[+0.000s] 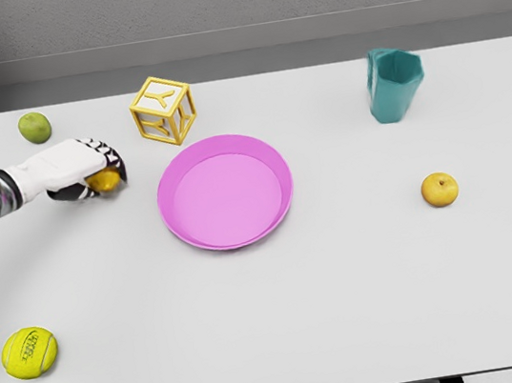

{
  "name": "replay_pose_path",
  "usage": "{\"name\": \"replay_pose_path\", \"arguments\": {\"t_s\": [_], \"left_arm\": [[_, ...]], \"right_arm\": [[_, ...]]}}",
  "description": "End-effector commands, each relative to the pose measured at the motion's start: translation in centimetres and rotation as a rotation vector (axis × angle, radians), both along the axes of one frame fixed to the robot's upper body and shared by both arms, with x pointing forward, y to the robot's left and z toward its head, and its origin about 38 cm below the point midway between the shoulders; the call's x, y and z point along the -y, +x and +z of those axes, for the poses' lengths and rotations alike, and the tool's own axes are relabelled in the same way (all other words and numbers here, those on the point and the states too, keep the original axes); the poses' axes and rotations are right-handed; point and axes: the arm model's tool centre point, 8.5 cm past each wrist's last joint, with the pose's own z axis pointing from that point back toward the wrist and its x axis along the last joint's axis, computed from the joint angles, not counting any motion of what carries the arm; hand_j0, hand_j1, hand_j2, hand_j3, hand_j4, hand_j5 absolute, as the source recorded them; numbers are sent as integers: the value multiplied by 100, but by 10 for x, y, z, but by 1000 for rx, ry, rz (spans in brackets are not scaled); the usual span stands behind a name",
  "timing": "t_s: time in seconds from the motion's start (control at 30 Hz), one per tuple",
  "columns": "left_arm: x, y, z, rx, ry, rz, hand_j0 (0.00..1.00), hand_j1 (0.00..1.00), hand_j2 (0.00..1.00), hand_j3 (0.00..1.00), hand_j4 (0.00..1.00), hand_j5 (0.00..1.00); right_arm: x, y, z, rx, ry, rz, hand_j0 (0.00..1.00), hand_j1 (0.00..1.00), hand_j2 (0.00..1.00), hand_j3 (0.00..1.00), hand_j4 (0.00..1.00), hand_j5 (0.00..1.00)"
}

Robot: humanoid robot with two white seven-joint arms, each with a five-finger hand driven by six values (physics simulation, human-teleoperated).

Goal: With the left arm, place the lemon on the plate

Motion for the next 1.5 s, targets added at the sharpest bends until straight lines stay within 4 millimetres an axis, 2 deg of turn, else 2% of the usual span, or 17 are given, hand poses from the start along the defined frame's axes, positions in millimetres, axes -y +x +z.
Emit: {"name": "replay_pose_path", "arguments": {"t_s": [0.0,0.07,0.13,0.27,0.37,0.53,0.63,0.73,0.83,0.9,0.93,1.0,1.1,1.13,1.27,1.37,1.47], "left_arm": [[-5,0,4,2,-25,12,52,52,52,52,52,52],[3,-2,16,30,-37,-19,52,52,52,52,52,52],[20,-7,28,65,-49,-77,52,52,52,52,52,52],[33,-11,35,82,-68,-117,52,52,52,52,52,52],[52,-17,46,116,-76,-175,52,52,52,52,52,52],[74,-26,53,141,-81,-243,52,52,52,52,52,52],[104,-39,53,151,-86,-336,52,52,52,52,52,52],[125,-46,52,152,-97,-389,52,52,52,52,52,52],[133,-47,51,154,-108,-401,53,53,53,53,53,53],[137,-46,49,153,-116,-403,72,72,72,72,72,72],[139,-47,48,151,-118,-406,95,95,95,95,95,95],[146,-48,47,150,-131,-416,100,100,100,100,100,100],[140,-47,48,150,-122,-406,100,100,100,100,100,100],[132,-44,52,157,-110,-393,100,100,100,100,100,100],[70,-37,78,202,-74,-276,100,100,100,100,100,100],[14,-42,85,196,-89,-154,100,100,100,100,100,100],[-24,-41,82,176,-83,-60,100,100,100,100,100,100]], "right_arm": [[0,0,0,0,0,0,100,100,100,100,100,100],[0,0,0,0,0,0,100,100,100,100,100,100],[0,0,0,0,0,0,100,100,100,100,100,100],[0,0,0,0,0,0,100,100,100,100,100,100],[0,0,0,0,0,0,100,100,100,100,100,100],[0,0,0,0,-1,0,100,100,100,100,100,100],[0,0,0,0,0,0,100,100,100,100,100,100],[0,0,0,0,0,0,100,100,100,100,100,100],[0,0,0,0,0,0,100,100,100,100,100,100],[0,0,0,0,0,0,100,100,100,100,100,100],[0,0,0,0,0,0,100,100,100,100,100,100],[0,0,0,0,0,0,100,100,100,100,100,100],[0,0,0,0,0,0,100,100,100,100,100,100],[0,0,0,0,0,0,100,100,100,100,100,100],[0,0,0,0,0,0,100,100,100,100,100,100],[0,0,0,0,0,0,100,100,100,100,100,100],[0,0,0,0,-1,0,100,100,100,100,100,100]]}}
